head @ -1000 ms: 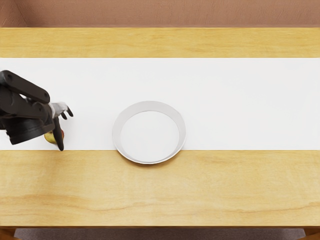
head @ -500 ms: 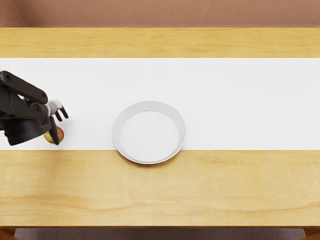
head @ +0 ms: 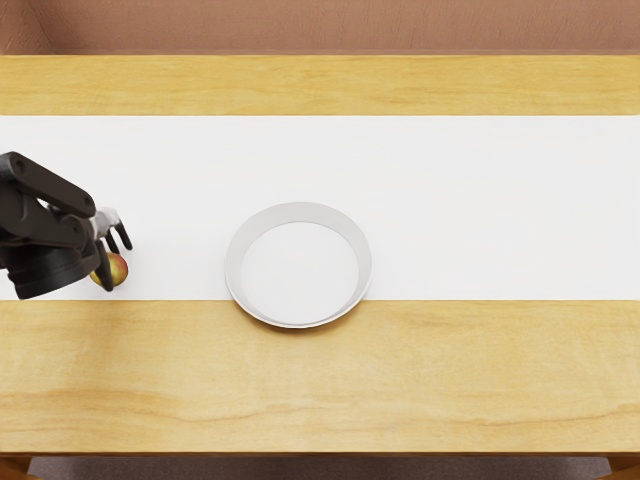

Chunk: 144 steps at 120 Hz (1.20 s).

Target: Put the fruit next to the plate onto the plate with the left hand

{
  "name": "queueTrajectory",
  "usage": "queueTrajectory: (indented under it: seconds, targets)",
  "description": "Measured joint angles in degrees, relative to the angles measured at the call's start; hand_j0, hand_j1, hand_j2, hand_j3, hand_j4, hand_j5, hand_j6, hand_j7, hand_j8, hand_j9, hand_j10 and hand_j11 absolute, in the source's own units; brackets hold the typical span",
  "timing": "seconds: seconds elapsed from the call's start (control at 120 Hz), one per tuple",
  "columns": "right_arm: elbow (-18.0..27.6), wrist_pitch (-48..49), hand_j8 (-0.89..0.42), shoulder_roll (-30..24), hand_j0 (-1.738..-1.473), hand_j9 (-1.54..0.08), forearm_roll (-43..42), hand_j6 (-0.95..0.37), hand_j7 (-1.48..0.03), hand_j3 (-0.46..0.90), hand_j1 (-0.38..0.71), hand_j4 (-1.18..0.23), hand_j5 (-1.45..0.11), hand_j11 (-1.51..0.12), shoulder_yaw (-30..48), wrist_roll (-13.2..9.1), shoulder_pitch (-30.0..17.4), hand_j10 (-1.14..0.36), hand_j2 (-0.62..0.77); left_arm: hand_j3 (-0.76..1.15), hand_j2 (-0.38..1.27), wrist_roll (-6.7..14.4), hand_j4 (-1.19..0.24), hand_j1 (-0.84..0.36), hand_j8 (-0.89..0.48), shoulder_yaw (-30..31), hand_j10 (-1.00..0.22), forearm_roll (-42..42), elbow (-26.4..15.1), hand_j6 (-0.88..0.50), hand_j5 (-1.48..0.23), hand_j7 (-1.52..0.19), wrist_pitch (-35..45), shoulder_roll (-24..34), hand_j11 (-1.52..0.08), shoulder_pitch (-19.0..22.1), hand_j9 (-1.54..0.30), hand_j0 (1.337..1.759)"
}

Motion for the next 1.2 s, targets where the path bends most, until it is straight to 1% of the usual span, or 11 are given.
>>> queueTrajectory:
  seconds: [0.192,0.242,0.275,0.308,0.433,0.592,0.708,0.883,1.2]
  targets:
    - [0.0,0.0,0.00,0.0,-1.658,0.00,0.0,0.00,0.00,0.00,-0.35,0.00,0.00,0.00,0.0,0.0,0.0,0.00,0.00,0.00,0.10,0.2,-0.51,-0.24,-0.49,0.0,-0.50,0.0,0.0,-0.50,-0.67,-0.67,0.0,-0.1,-0.67,0.1,-0.67,1.656]
    - [0.0,0.0,0.00,0.0,-1.658,0.00,0.0,0.00,0.00,0.00,-0.35,0.00,0.00,0.00,0.0,0.0,0.0,0.00,0.00,0.00,0.04,0.2,-0.52,-0.24,-0.48,0.0,-0.51,0.3,0.1,-0.48,-0.67,-0.69,0.0,-0.1,-0.70,0.5,-0.70,1.654]
    - [0.0,0.0,0.00,0.0,-1.658,0.00,0.0,0.00,0.00,0.00,-0.35,0.00,0.00,0.00,0.0,0.0,0.0,0.00,0.00,0.00,0.02,0.3,-0.53,-0.23,-0.48,0.0,-0.51,0.4,0.1,-0.50,-0.67,-0.71,0.0,-0.1,-0.71,0.9,-0.71,1.653]
    - [0.0,0.0,0.00,0.0,-1.658,0.00,0.0,0.00,0.00,0.00,-0.35,0.00,0.00,0.00,0.0,0.0,0.0,0.00,0.00,0.00,-0.03,0.2,-0.53,-0.22,-0.48,0.0,-0.51,0.4,0.2,-0.47,-0.69,-0.72,0.0,-0.1,-0.73,1.0,-0.73,1.651]
    - [0.0,0.0,0.00,0.0,-1.658,0.00,0.0,0.00,0.00,0.00,-0.35,0.00,0.00,0.00,0.0,0.0,0.0,0.00,0.00,0.00,-0.06,0.3,-0.54,-0.21,-0.46,0.0,-0.52,0.3,0.3,-0.45,-0.73,-0.75,-0.1,0.0,-0.77,1.0,-0.76,1.649]
    - [0.0,0.0,0.00,0.0,-1.658,0.00,0.0,0.00,0.00,0.00,-0.35,0.00,0.00,0.00,0.0,0.0,0.0,0.00,0.00,0.00,-0.03,0.3,-0.55,-0.22,-0.44,-0.1,-0.54,0.2,0.4,-0.43,-0.78,-0.80,-0.1,0.0,-0.82,1.1,-0.81,1.646]
    - [0.0,0.0,0.00,0.0,-1.658,0.00,0.0,0.00,0.00,0.00,-0.35,0.00,0.00,0.00,0.0,0.0,0.0,0.00,0.00,0.00,0.12,0.3,-0.57,-0.24,-0.47,-0.1,-0.56,0.0,0.4,-0.46,-0.78,-0.79,-0.1,0.1,-0.80,0.4,-0.80,1.651]
    - [0.0,0.0,0.00,0.0,-1.658,0.00,0.0,0.00,0.00,0.00,-0.35,0.00,0.00,0.00,0.0,0.0,0.0,0.00,0.00,0.00,0.22,0.3,-0.58,-0.27,-0.50,-0.1,-0.58,-0.1,0.4,-0.48,-0.78,-0.78,-0.2,0.4,-0.79,-0.5,-0.78,1.655]
    - [0.0,0.0,0.00,0.0,-1.658,0.00,0.0,0.00,0.00,0.00,-0.35,0.00,0.00,0.00,0.0,0.0,0.0,0.00,0.00,0.00,0.25,0.4,-0.58,-0.27,-0.52,-0.1,-0.58,-0.2,0.3,-0.50,-0.76,-0.76,-0.5,0.3,-0.76,-3.0,-0.76,1.657]
